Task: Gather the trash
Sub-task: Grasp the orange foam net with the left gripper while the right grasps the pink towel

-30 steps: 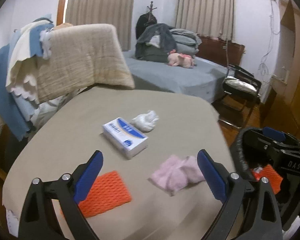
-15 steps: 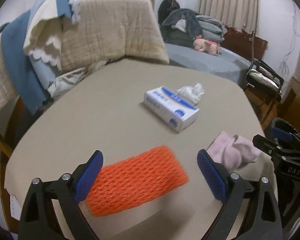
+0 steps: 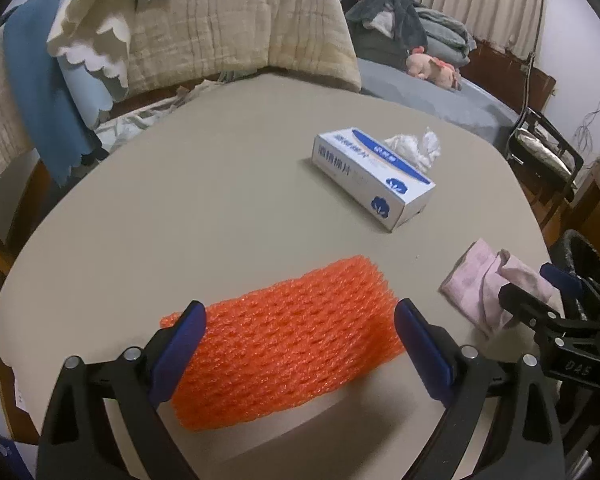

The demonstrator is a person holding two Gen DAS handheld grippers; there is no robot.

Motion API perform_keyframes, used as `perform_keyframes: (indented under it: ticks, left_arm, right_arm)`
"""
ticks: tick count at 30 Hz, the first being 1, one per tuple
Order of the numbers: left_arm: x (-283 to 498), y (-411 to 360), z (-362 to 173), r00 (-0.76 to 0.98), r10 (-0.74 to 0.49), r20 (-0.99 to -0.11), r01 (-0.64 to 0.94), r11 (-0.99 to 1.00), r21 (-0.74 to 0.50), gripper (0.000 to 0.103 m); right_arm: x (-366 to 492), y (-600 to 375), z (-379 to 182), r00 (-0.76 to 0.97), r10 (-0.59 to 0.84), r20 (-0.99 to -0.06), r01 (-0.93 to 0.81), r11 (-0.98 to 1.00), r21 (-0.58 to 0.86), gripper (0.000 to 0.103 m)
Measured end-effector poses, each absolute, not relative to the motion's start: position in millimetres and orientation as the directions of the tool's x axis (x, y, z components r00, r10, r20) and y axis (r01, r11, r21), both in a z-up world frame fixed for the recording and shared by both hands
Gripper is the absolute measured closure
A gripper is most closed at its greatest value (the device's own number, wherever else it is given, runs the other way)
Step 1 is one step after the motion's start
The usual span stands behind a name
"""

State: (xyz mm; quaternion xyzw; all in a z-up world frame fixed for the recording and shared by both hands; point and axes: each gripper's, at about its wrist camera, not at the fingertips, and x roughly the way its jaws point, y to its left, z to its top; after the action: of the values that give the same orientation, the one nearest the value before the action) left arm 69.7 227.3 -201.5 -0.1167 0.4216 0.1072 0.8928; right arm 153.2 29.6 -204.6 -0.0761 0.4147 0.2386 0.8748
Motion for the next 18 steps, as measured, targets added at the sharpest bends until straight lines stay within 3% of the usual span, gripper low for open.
perform_keyframes:
  ticks: [9, 11, 13, 18]
  left_arm:
    - [74.7, 222.4, -209.1, 0.597, 0.089, -0.798, -0.275, 0.956, -0.099, 0.012]
    - [75.3, 219.7, -209.2, 0.595, 0.097, -0.798, -0.271, 0.959, -0.086, 0.022]
    - [75.1, 217.8, -208.1, 0.605, 0.078, -0.792, -0.259, 0.96, -0.103, 0.039]
    - [75.7, 214.6, -207.2, 0.621, 0.049, -0.782, -0.239, 0.962, -0.13, 0.064]
  right_arm:
    - [156.1, 29.3, -210.3, 0.523, 0.341, -0.781, -0.476, 0.877, 0.064, 0.006]
    - [156.5, 30.4, -211.4, 0.518, 0.339, -0.786, -0.479, 0.876, 0.062, 0.006]
    - [156.7, 31.5, -212.7, 0.512, 0.335, -0.791, -0.483, 0.874, 0.058, 0.006]
    - [157.6, 34.8, -215.9, 0.504, 0.317, -0.803, -0.486, 0.873, 0.04, 0.007]
